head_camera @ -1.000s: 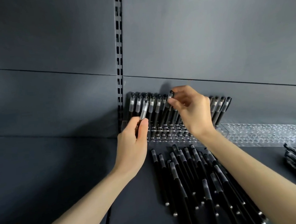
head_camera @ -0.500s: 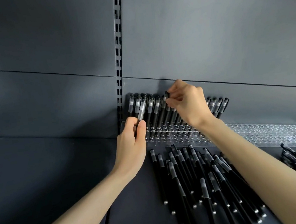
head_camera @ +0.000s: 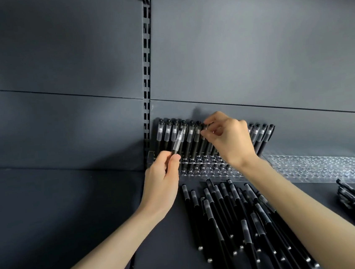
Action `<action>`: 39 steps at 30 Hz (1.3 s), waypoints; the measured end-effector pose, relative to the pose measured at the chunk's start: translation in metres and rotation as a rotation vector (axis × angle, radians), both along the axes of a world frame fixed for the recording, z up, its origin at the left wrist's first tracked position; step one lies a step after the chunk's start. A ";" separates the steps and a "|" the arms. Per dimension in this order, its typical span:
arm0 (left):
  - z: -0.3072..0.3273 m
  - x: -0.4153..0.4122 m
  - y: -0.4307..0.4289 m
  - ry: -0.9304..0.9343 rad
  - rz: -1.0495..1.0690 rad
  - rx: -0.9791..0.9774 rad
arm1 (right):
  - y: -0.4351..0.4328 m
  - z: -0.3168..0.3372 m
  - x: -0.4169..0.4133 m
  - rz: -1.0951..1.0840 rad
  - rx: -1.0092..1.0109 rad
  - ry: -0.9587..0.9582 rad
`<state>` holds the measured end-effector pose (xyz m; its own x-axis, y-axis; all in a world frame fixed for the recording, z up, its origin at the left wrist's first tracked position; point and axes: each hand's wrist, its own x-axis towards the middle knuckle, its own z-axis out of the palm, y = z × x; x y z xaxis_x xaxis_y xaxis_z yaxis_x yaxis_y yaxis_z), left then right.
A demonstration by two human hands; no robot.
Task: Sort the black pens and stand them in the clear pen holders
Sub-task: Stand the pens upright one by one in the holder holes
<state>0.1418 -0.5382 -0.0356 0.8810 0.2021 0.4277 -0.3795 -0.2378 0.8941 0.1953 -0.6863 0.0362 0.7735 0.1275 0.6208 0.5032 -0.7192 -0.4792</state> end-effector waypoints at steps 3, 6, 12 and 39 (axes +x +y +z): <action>-0.001 -0.001 -0.002 -0.015 -0.085 0.010 | -0.001 -0.004 -0.017 0.112 0.207 0.063; -0.003 -0.004 -0.008 -0.016 -0.194 0.024 | 0.001 -0.012 -0.030 0.354 0.428 0.306; -0.004 -0.004 -0.012 0.036 -0.199 0.021 | -0.007 -0.020 -0.027 0.411 0.696 0.352; -0.019 0.027 0.033 0.140 0.319 0.347 | -0.018 -0.011 0.011 0.094 0.289 -0.060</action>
<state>0.1688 -0.5056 -0.0550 0.8519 0.3379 0.4000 -0.1213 -0.6158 0.7785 0.2064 -0.7040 0.0249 0.7275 0.0082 0.6861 0.5948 -0.5061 -0.6246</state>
